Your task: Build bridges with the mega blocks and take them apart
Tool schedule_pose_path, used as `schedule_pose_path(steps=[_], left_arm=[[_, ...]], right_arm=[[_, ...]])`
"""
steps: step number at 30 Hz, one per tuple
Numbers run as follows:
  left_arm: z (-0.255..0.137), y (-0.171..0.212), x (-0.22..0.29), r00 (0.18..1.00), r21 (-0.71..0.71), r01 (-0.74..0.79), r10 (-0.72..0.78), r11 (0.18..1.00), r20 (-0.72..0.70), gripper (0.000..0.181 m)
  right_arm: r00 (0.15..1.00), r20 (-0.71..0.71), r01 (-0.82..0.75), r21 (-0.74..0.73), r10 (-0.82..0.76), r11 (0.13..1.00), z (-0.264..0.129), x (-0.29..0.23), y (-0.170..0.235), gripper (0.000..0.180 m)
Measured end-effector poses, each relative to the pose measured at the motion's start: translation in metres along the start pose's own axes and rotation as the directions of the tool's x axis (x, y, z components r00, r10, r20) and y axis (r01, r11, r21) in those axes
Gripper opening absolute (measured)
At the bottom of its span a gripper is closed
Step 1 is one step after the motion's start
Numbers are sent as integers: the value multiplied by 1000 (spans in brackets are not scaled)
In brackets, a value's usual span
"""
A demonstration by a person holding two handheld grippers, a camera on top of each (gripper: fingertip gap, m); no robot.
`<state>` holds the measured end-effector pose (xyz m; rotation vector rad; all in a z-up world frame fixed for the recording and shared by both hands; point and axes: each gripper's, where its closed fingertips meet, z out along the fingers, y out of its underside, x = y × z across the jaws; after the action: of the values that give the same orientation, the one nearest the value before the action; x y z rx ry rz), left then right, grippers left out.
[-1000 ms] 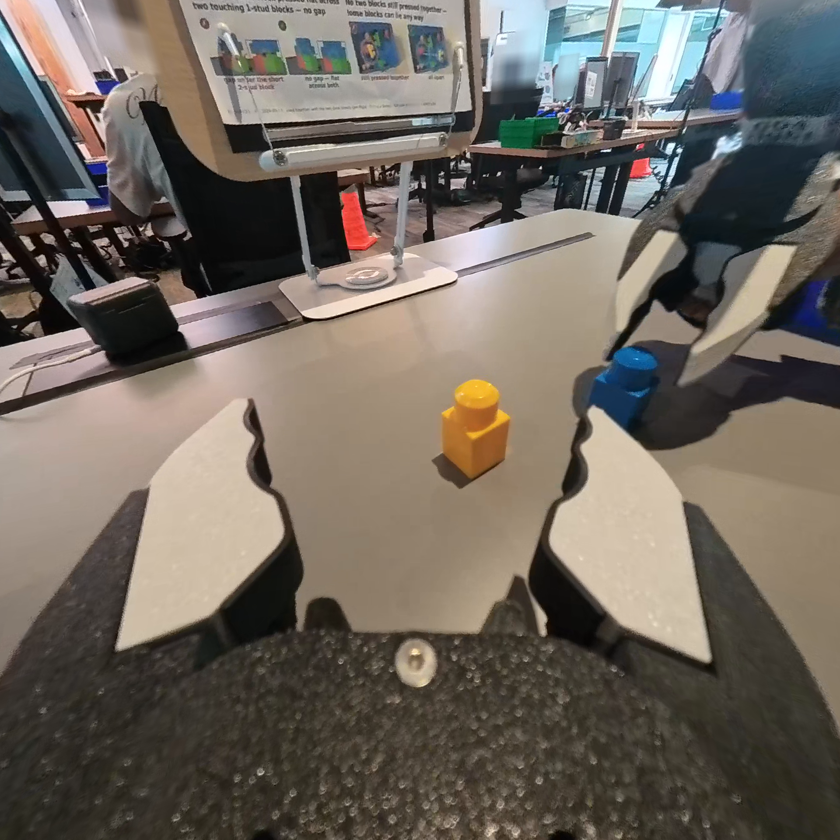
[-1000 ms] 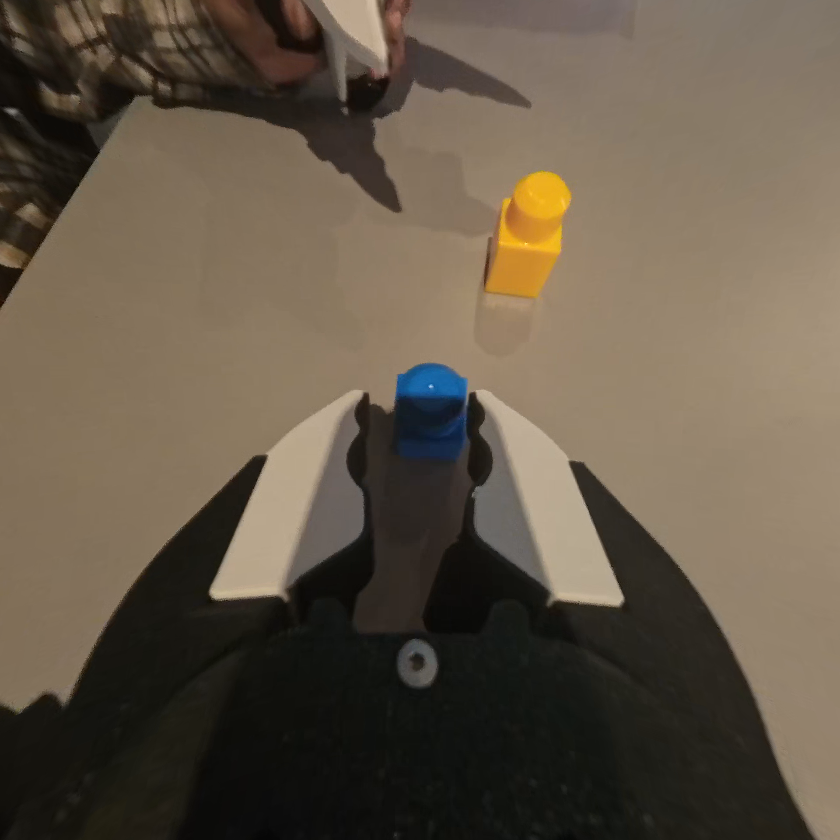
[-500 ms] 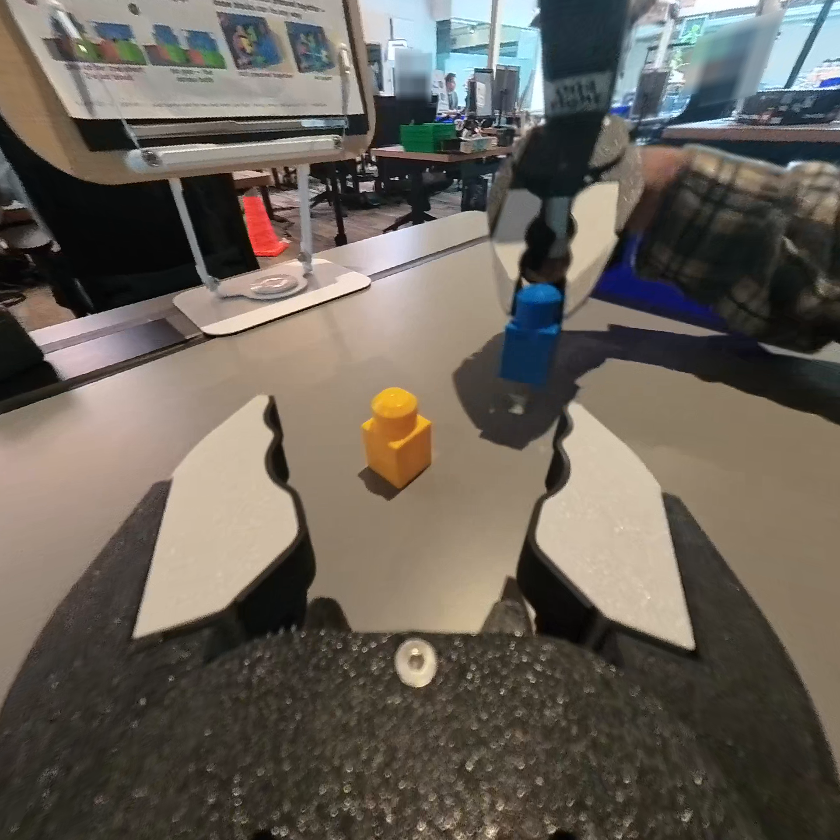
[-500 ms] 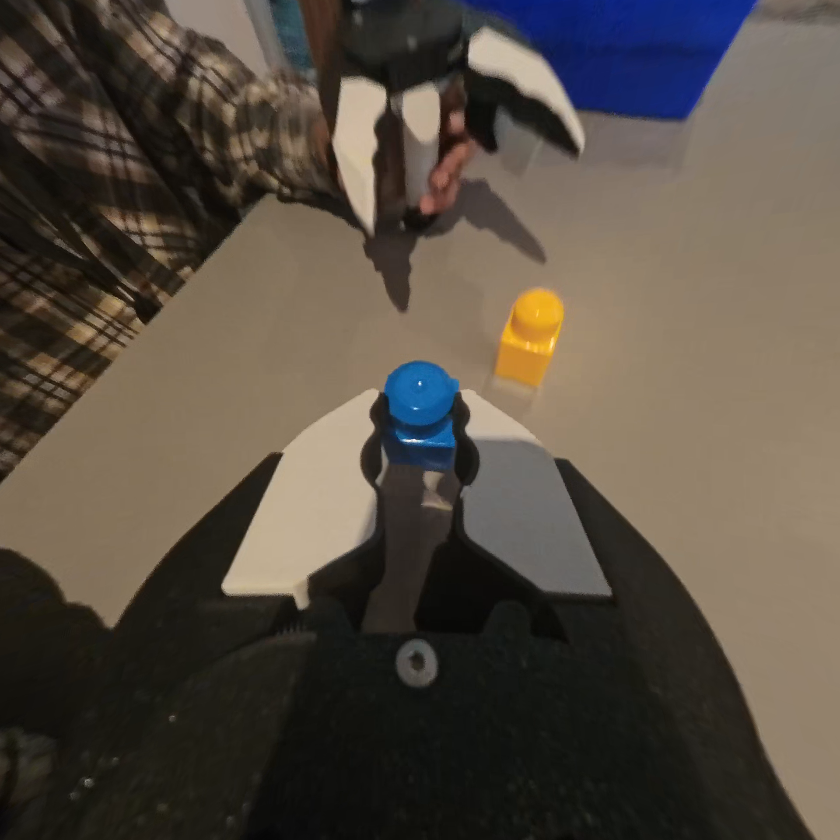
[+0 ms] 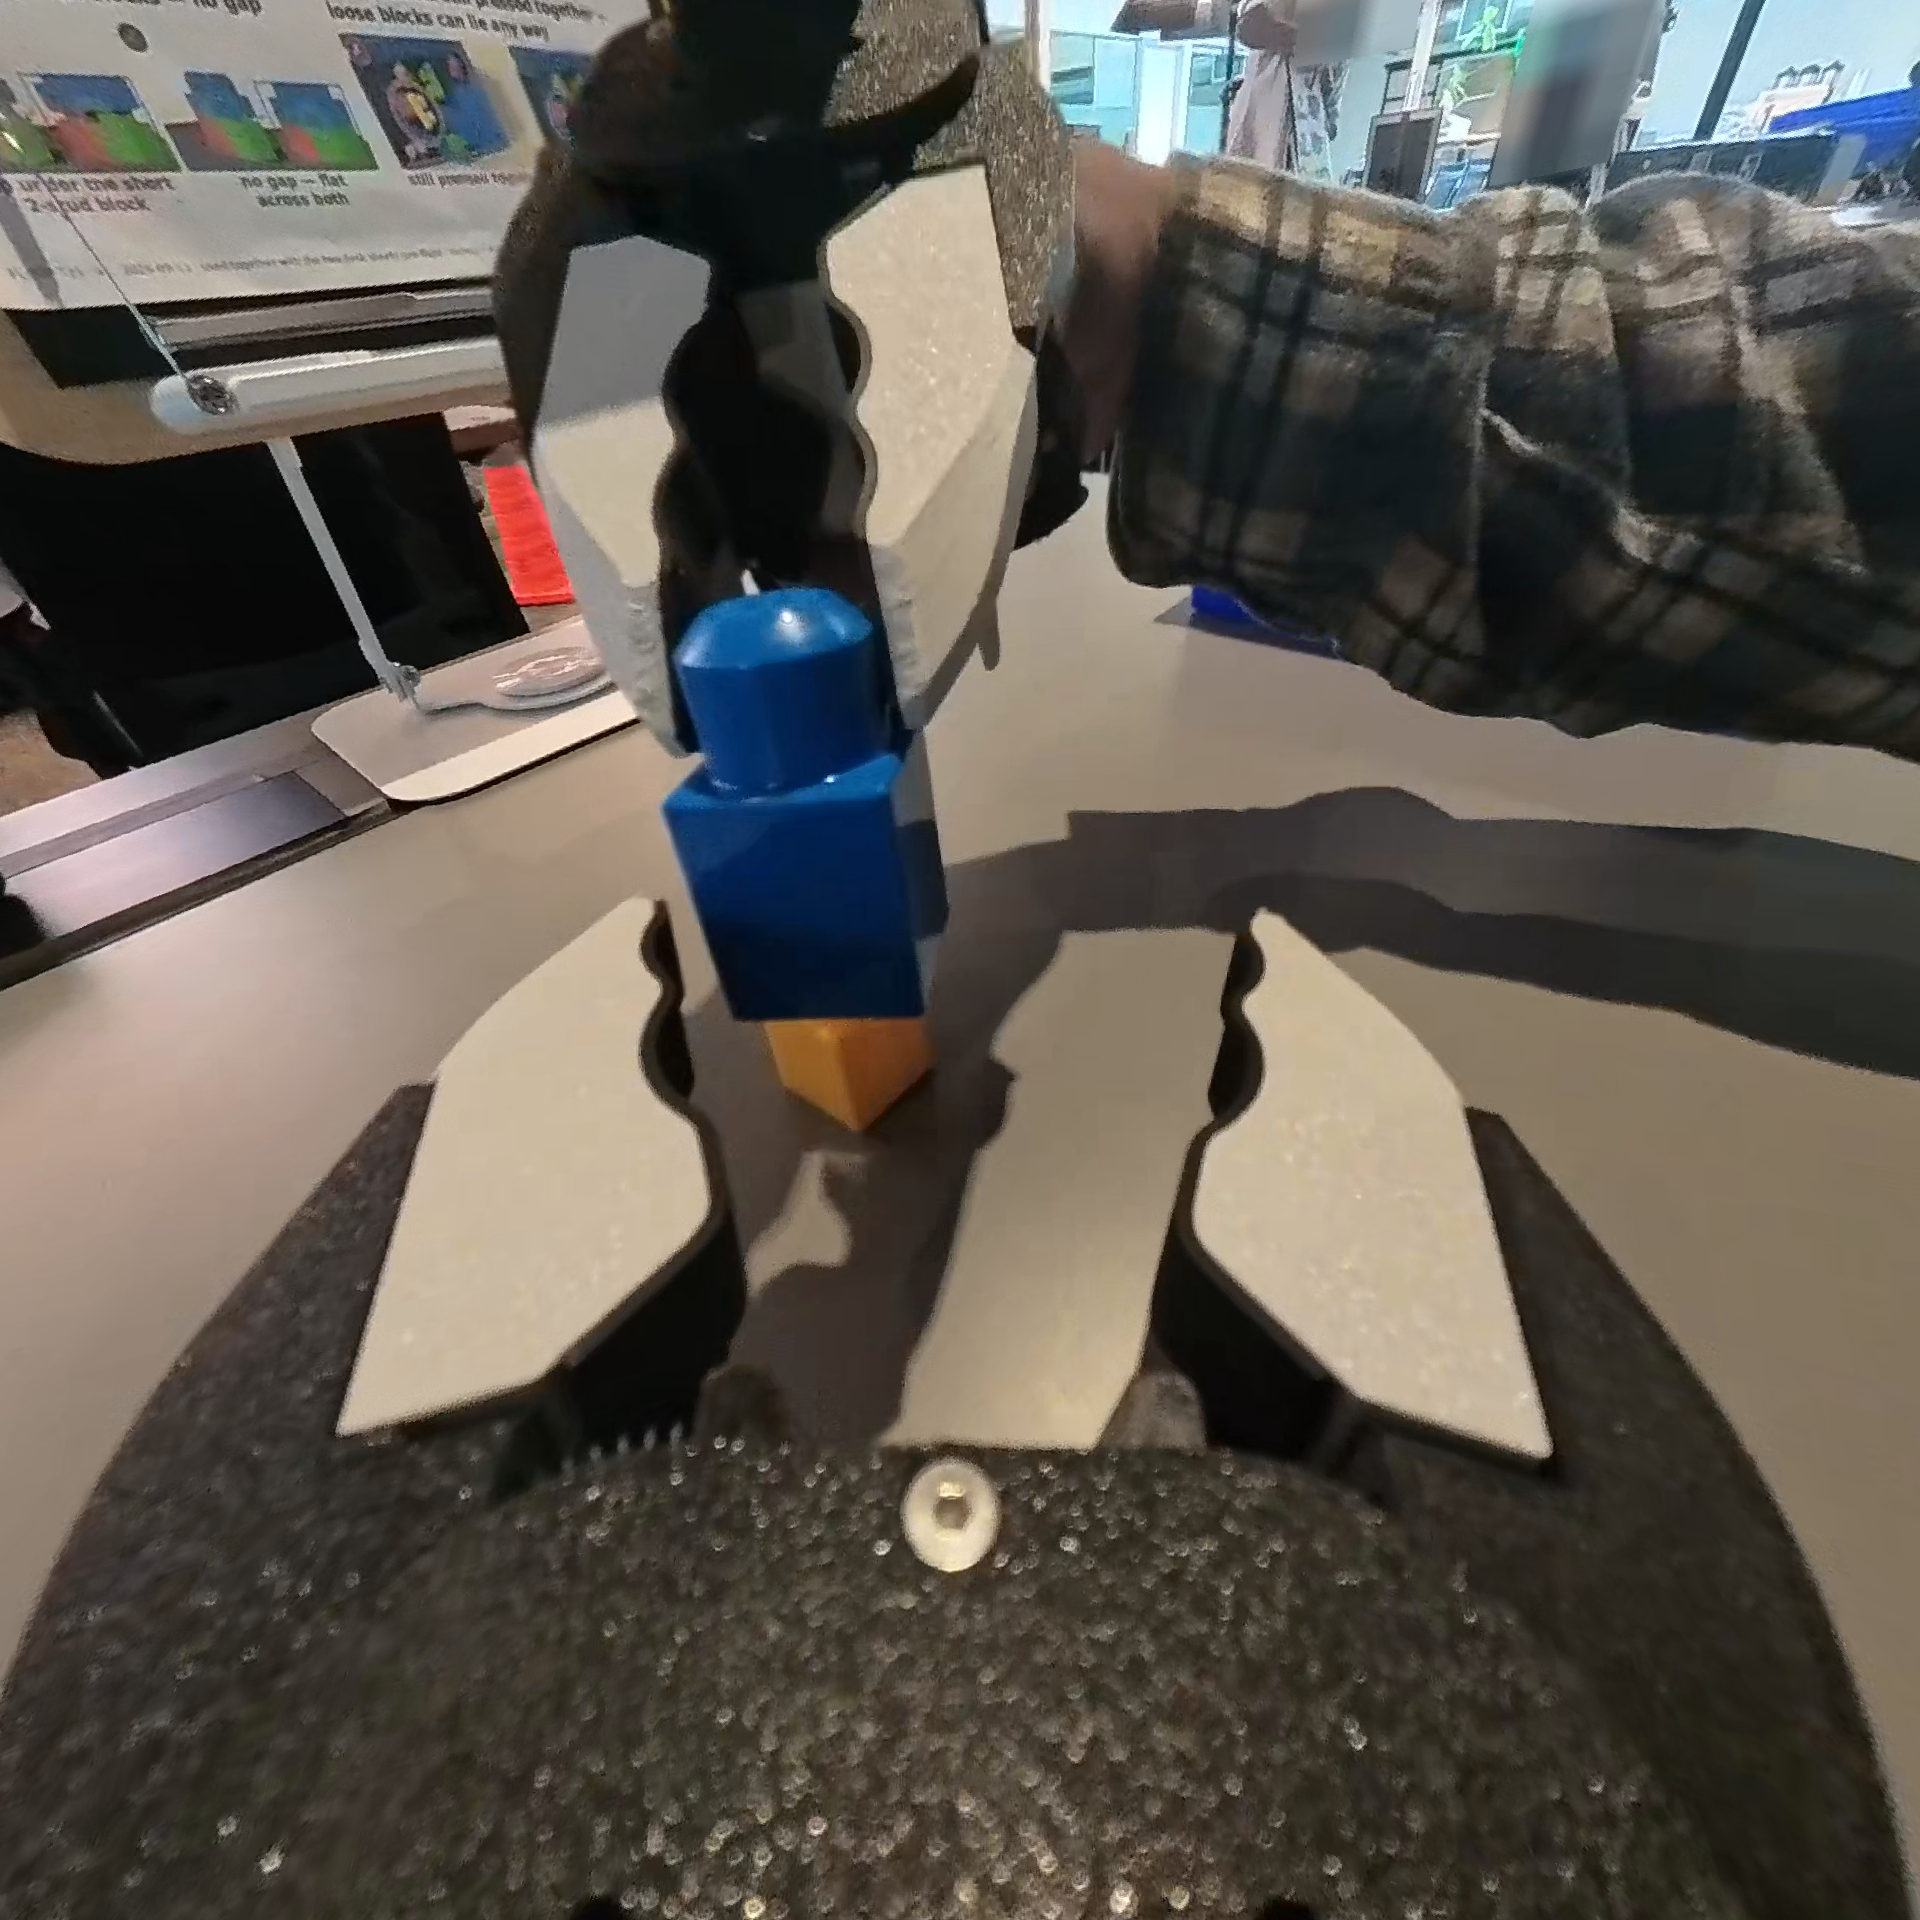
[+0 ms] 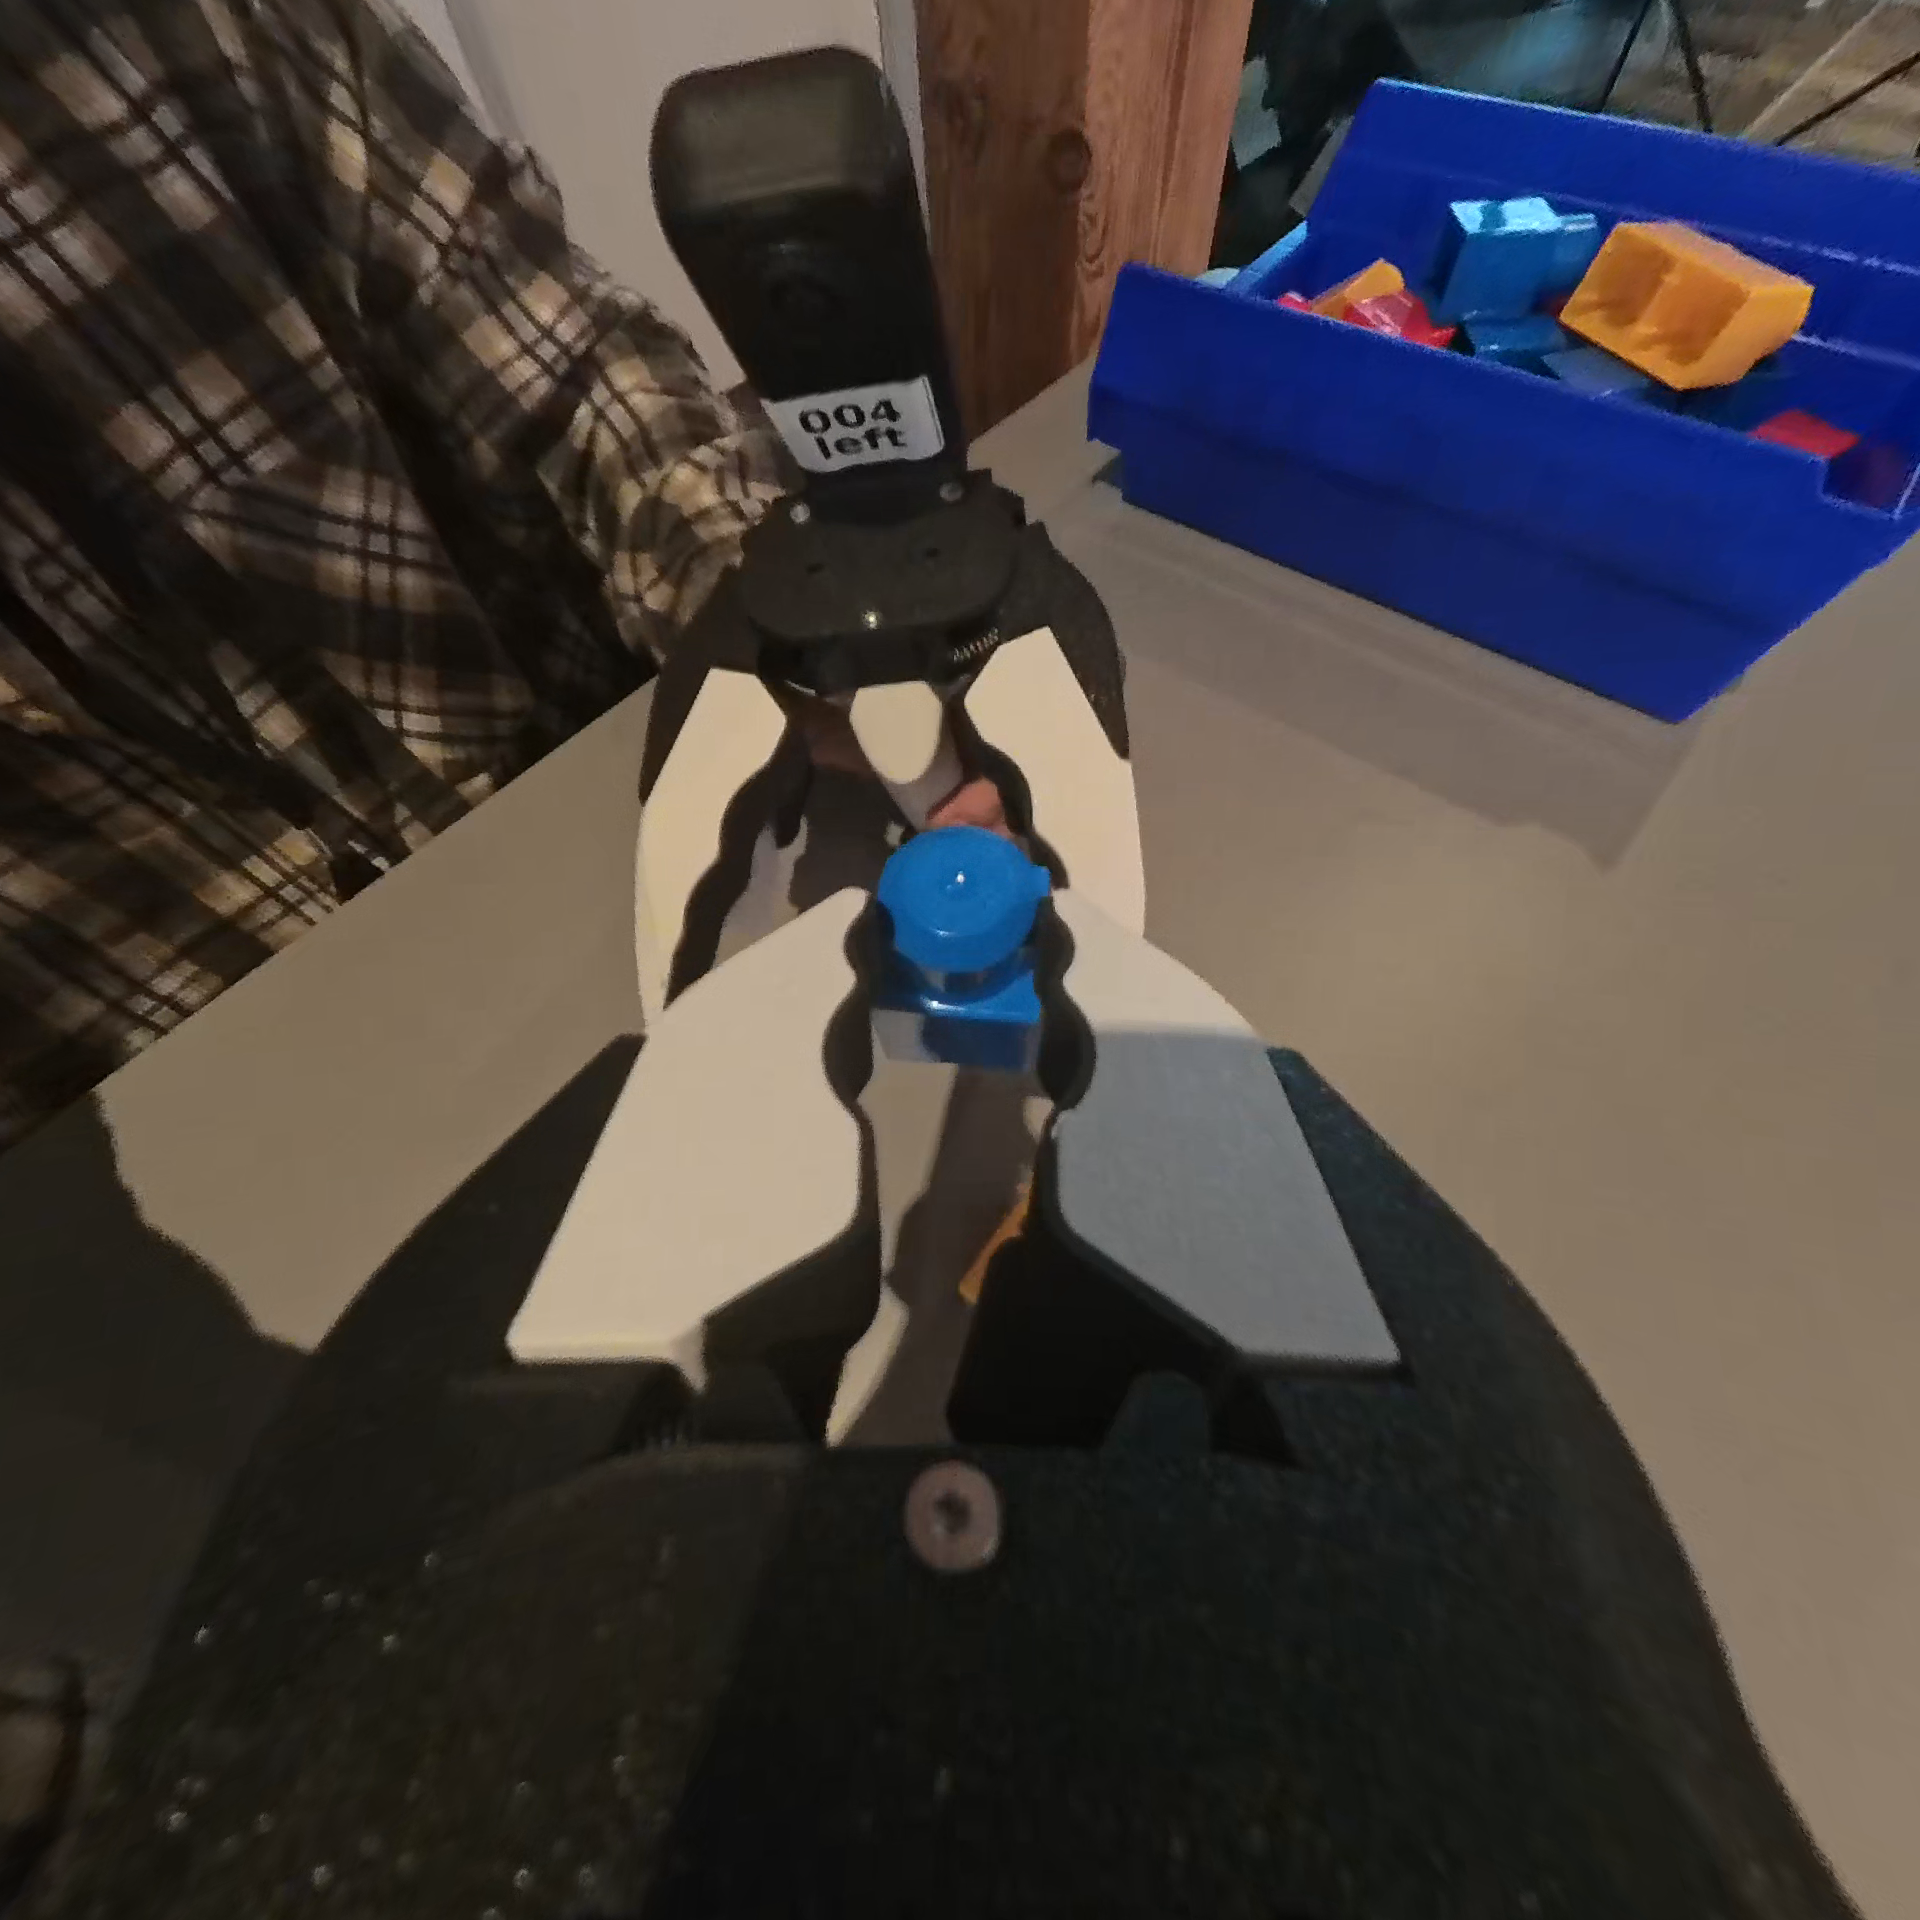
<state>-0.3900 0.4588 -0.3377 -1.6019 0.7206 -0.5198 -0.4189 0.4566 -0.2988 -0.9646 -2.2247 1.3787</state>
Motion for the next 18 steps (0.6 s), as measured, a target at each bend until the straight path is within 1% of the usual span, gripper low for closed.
schedule_pose_path(steps=[4, 8, 14, 18], left_arm=[[-1, 0, -2, 1000, 1, 19, -19, 1000, 5, 102], [-3, -1, -5, 1000, 4, 14, -14, 1000, 18, 105], [-5, -2, -10, 999, 4, 46, -47, 999, 21, 108], [-3, 5, -15, 998, -32, 57, -56, 998, 43, 109]], right_arm=[[1000, -3, 12, -7, -12, 1000, 1, -3, -2, 27], [1000, -30, -7, -25, 7, 1000, -12, -8, 6, 27], [991, -106, -83, -26, 80, 996, -43, -25, 44, 27], [985, -123, -128, -29, 124, 991, -43, -26, 76, 27]])
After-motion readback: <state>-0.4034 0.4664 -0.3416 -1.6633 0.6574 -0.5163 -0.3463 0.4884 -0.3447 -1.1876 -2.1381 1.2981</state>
